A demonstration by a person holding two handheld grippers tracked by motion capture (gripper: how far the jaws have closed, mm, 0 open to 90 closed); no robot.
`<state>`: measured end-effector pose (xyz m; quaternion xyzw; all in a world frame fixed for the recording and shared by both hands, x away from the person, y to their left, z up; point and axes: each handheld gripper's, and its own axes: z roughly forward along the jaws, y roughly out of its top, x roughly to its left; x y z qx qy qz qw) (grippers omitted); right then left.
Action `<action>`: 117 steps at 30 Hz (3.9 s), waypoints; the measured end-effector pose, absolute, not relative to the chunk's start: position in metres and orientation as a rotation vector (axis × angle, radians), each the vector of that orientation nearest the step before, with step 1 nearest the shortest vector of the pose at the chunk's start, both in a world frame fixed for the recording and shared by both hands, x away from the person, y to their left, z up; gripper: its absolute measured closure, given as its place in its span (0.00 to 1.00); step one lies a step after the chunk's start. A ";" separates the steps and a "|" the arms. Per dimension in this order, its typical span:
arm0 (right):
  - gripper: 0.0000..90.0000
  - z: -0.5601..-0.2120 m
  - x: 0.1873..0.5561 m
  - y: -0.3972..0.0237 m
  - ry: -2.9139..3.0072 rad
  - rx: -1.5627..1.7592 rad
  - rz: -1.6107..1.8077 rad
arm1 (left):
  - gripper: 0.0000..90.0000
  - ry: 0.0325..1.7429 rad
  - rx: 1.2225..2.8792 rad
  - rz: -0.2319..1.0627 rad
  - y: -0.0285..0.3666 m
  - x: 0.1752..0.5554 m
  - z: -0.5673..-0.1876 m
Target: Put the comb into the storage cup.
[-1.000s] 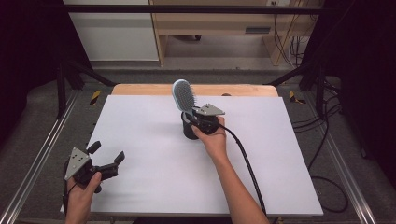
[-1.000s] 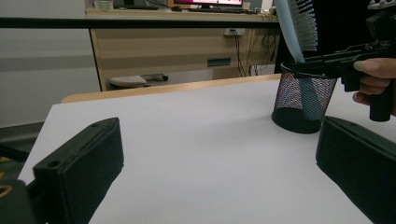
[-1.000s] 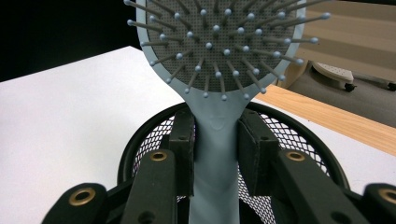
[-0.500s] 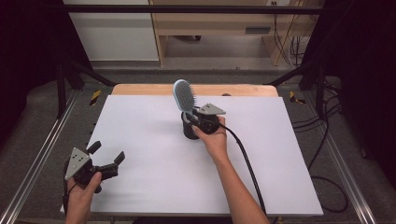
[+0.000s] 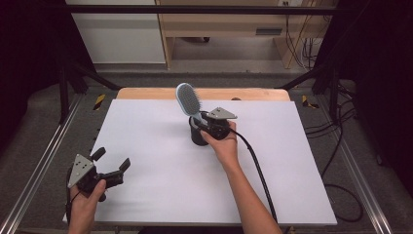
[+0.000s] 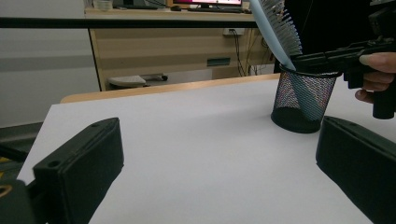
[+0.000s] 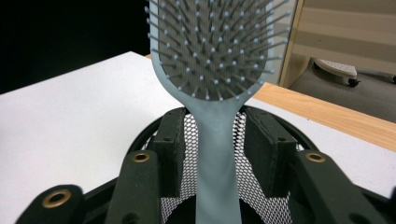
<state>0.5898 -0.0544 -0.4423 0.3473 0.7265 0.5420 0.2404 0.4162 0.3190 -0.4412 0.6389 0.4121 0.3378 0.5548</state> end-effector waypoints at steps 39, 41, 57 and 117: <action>0.26 -0.413 0.578 -0.073 1.967 1.004 1.497 | 0.01 0.974 1.510 0.801 0.319 0.416 -0.441; 0.21 -0.412 0.578 -0.074 1.976 1.010 1.499 | 0.01 0.975 1.511 0.802 0.319 0.416 -0.441; 0.07 -0.404 0.569 -0.091 1.976 1.021 1.488 | 0.01 0.973 1.518 0.803 0.318 0.417 -0.442; 0.05 -0.382 0.490 -0.230 1.805 1.030 1.490 | 0.01 0.996 1.500 0.828 0.326 0.413 -0.442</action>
